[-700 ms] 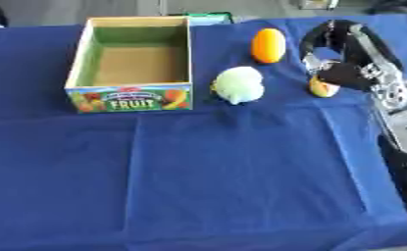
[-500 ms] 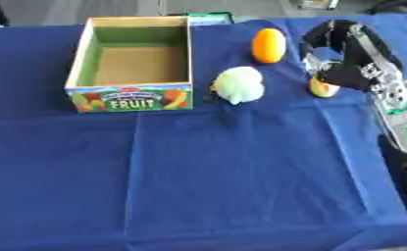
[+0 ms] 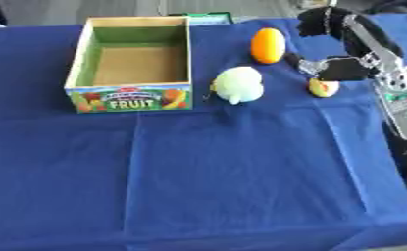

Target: Pick up objects on the table and place them in the box.

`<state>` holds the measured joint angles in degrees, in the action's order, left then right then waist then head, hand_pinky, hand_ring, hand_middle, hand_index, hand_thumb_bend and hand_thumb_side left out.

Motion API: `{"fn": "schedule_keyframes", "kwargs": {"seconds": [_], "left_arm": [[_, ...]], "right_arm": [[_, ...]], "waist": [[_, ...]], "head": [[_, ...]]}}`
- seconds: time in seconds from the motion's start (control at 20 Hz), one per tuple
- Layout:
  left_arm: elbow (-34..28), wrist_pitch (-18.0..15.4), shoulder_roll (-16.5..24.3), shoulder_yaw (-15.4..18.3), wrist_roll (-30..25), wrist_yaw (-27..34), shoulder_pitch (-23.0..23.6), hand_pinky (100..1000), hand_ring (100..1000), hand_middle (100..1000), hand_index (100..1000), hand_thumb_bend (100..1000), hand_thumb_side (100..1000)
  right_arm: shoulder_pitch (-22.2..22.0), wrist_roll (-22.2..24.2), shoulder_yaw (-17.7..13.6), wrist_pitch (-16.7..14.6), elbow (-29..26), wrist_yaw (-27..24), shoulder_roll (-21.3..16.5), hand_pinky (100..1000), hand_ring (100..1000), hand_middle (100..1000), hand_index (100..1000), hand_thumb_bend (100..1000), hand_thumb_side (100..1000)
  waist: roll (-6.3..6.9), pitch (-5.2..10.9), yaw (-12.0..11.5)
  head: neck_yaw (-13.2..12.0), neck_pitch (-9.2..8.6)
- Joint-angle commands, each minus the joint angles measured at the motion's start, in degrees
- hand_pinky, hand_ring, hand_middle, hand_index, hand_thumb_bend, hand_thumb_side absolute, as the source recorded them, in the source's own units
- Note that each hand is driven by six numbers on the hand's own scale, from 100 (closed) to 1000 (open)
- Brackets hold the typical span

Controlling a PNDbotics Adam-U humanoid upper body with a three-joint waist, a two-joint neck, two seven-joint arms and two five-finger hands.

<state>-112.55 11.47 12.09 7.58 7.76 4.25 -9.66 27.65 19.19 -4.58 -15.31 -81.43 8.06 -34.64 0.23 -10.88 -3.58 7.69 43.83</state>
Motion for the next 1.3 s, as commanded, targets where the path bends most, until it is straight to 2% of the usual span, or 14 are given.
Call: {"fn": "schedule_keyframes", "kwargs": {"seconds": [0.05,0.35,0.7,1.05,1.3], "left_arm": [[-0.76,0.05,1.1,0.07,-0.03,0.07,-0.38,729,476,594,668,100,644],[-0.69,0.07,1.16,0.08,-0.05,0.04,-0.27,729,476,594,668,100,644],[-0.61,0.08,1.18,0.08,-0.06,0.03,-0.14,729,477,594,669,100,645],[-0.57,0.08,1.22,0.11,-0.04,0.05,-0.1,729,477,594,669,100,646],[-0.57,0.11,1.22,0.09,-0.07,0.08,-0.1,729,477,594,669,100,647]], "right_arm": [[1.8,1.18,-0.95,-0.34,3.24,3.34,-2.91,803,716,672,816,466,248],[4.5,-0.68,-1.34,-0.55,11.78,7.41,-3.82,794,704,657,808,462,244],[6.45,-2.88,-1.84,-0.5,19.29,10.88,-3.81,787,688,632,794,457,236],[6.84,-3.53,-1.85,-0.57,23.5,13.89,-3.65,783,689,632,792,461,247],[6.74,-3.57,-1.87,-0.89,25.05,17.99,-3.5,776,692,637,787,460,249]], "waist": [[-0.09,0.89,0.09],[-0.07,1.09,0.33],[-0.01,1.28,0.63],[0.07,1.27,0.68],[0.06,1.25,0.79]], "head": [[0.08,0.29],[0.13,0.29],[0.33,0.29],[0.4,0.29],[0.42,0.29]]}}
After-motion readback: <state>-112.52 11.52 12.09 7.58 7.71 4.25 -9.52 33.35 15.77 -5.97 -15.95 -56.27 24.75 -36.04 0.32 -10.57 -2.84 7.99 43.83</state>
